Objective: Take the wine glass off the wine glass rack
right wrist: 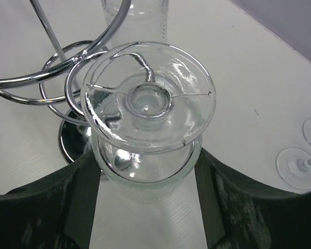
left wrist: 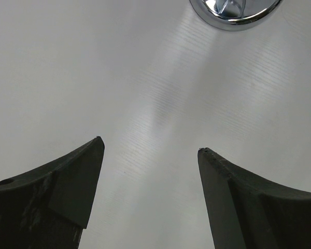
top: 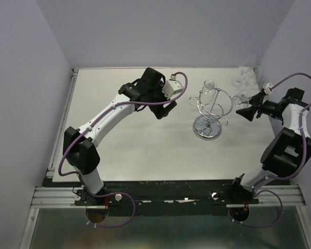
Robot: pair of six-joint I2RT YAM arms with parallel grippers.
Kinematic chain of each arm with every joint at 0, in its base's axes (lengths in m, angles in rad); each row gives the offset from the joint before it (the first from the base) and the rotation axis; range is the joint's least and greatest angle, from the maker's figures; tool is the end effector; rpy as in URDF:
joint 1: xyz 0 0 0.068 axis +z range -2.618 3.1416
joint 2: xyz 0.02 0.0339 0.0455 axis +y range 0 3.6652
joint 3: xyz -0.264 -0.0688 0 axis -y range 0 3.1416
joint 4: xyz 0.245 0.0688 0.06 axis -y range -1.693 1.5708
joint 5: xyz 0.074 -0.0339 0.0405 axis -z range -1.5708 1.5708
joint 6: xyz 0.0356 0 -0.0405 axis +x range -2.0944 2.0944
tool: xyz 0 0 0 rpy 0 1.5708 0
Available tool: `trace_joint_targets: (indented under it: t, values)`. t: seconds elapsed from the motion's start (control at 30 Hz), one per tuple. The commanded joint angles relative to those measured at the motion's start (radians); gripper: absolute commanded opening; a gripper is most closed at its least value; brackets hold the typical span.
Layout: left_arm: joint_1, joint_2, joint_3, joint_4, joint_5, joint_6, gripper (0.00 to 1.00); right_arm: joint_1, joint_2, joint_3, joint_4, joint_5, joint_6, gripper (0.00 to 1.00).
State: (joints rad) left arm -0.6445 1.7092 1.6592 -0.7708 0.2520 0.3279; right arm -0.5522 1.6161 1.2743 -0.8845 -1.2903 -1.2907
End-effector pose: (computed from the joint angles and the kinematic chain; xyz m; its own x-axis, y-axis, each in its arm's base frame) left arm 0.2969 -0.2342 0.3433 -0.3226 0.6326 -0.7041 0.8678 0.4947 0.0468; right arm 0.2829 -0.1341 0.2727 -0.0956 -0.2536 -0.9626 -0.8064 0.5867 -0.0745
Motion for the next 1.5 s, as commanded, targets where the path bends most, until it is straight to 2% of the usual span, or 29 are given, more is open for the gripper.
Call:
trace_joint_targets:
  t: [0.0,0.37,0.53,0.67,0.9,1.17,1.3,1.47]
  values:
    - [0.002,-0.03,0.004,0.019,0.023,-0.01,0.88,-0.026,-0.007,0.04,0.001,-0.017,0.013,0.41]
    - [0.002,-0.029,0.004,0.042,0.044,-0.029,0.88,-0.045,-0.074,0.028,0.002,0.019,0.037,0.39]
    - [0.002,-0.039,-0.004,0.068,0.062,-0.038,0.88,-0.045,-0.091,0.117,0.004,0.066,0.134,0.24]
    - [0.002,-0.052,-0.013,0.099,0.075,-0.053,0.88,-0.045,-0.093,0.195,0.005,0.103,0.212,0.01]
    - [0.002,-0.101,-0.073,0.154,0.089,-0.061,0.88,-0.045,-0.117,0.273,0.009,0.126,0.3,0.01]
    - [0.002,-0.161,-0.15,0.214,0.108,-0.058,0.88,-0.02,-0.206,0.261,0.218,0.147,0.611,0.01]
    - [0.002,-0.189,-0.182,0.266,0.112,-0.059,0.88,0.067,-0.274,0.229,0.359,0.215,0.786,0.01]
    - [0.0,-0.229,-0.223,0.324,0.101,-0.044,0.88,0.199,-0.326,0.218,0.583,0.35,1.123,0.01]
